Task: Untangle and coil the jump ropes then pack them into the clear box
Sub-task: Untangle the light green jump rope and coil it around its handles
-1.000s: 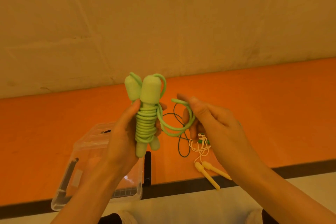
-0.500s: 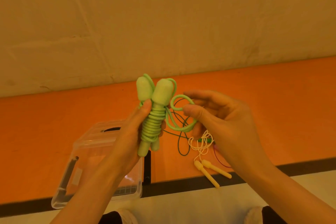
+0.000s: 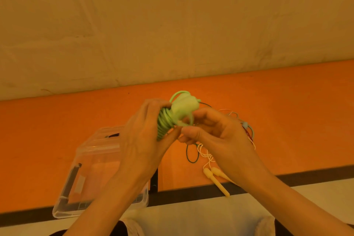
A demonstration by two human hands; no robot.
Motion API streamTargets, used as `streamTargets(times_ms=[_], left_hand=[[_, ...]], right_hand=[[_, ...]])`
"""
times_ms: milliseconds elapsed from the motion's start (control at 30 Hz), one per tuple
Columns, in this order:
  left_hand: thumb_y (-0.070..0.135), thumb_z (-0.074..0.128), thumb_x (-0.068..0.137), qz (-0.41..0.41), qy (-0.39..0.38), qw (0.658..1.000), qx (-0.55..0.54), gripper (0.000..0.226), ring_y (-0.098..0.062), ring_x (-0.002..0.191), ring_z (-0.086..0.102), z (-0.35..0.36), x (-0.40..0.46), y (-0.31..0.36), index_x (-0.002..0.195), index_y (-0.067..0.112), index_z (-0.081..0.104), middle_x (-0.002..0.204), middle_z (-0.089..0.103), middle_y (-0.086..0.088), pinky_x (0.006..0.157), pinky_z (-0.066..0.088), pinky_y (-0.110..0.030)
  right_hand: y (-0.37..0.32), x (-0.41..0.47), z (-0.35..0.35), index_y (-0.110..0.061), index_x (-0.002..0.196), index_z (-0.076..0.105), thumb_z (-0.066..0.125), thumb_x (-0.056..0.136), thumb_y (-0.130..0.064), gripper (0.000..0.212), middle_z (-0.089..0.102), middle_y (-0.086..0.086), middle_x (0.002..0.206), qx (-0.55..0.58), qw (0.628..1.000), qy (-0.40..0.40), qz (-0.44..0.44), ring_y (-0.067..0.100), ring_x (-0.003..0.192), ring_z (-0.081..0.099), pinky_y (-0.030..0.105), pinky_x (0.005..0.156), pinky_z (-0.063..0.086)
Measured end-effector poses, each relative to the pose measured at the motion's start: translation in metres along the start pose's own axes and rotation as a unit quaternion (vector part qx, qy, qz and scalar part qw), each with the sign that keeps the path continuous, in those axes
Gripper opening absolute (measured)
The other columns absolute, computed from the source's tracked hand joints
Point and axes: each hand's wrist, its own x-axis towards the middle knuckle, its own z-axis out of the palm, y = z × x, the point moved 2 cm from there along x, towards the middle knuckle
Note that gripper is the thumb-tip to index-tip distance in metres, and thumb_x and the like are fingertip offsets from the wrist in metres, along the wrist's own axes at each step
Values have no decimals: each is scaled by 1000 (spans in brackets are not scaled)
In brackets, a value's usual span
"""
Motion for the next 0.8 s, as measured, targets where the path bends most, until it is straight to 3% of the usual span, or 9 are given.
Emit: streamTargets(times_ms=[67, 133, 200, 267, 400, 500, 600, 733, 800], left_hand=[[42, 57, 88, -9, -56, 996, -71, 42, -1, 83, 51, 5, -6, 6, 124, 24, 46, 109, 53, 8, 65, 38, -15], [40, 56, 90, -40, -86, 983, -155, 41, -4, 87, 54, 8, -12, 9, 128, 31, 44, 108, 53, 13, 68, 43, -18], [41, 63, 86, -75, -71, 976, -191, 40, -8, 91, 56, 7, -13, 7, 122, 38, 45, 105, 56, 17, 68, 45, -24], [33, 76, 80, -100, -33, 974, -199, 49, -8, 92, 56, 4, -10, 5, 116, 42, 46, 108, 59, 20, 68, 42, -18], [24, 85, 70, -124, 4, 967, -221, 74, -8, 91, 57, 0, -5, 3, 131, 34, 44, 122, 59, 22, 70, 40, -11], [26, 77, 71, -102, 37, 973, -205, 65, -12, 96, 58, -4, -5, 5, 130, 38, 49, 121, 57, 21, 72, 40, -12], [15, 77, 71, -61, 78, 981, -169, 67, -12, 98, 54, -9, -4, 7, 128, 38, 49, 113, 49, 30, 74, 45, -21], [17, 73, 73, 16, 102, 988, -112, 56, -15, 94, 48, -12, -2, 9, 122, 29, 49, 126, 48, 30, 72, 45, -30], [19, 72, 73, 45, 93, 991, -90, 52, -13, 91, 46, -11, -3, 9, 120, 28, 51, 132, 49, 22, 70, 45, -29]], right_hand=[[0, 3, -6, 2, 94, 65, 62, 85, 1, 9, 68, 19, 78, 24, 999, 32, -10, 20, 64, 68, 25, 63, 56], [0, 6, -12, 1, 92, 65, 58, 87, 1, 9, 68, 19, 77, 20, 999, 43, -14, 17, 62, 66, 22, 61, 54], [3, 8, -16, -4, 93, 64, 55, 90, -2, 10, 68, 12, 77, 7, 999, 32, -13, 15, 64, 66, 20, 61, 53], [5, 7, -17, -6, 93, 62, 52, 92, -4, 10, 67, 6, 77, -4, 1000, 19, -13, 13, 66, 66, 20, 63, 52], [6, 3, -15, -1, 95, 58, 53, 92, -9, 10, 65, 13, 82, -37, 999, 5, -27, 12, 72, 66, 17, 68, 50], [5, 1, -11, 0, 98, 58, 55, 86, -20, 23, 69, 12, 86, -32, 999, 2, -34, 14, 82, 69, 19, 74, 51], [5, 1, -8, -2, 101, 60, 57, 84, -19, 25, 71, 10, 93, -7, 999, -2, -35, 14, 89, 70, 19, 78, 52], [2, -1, -6, 0, 105, 61, 69, 83, -15, 28, 71, 15, 94, 55, 998, 12, -13, 18, 86, 72, 20, 75, 53], [3, 1, -5, -4, 106, 58, 71, 81, -25, 35, 72, 15, 90, 89, 995, 51, 8, 23, 80, 71, 24, 71, 55]])
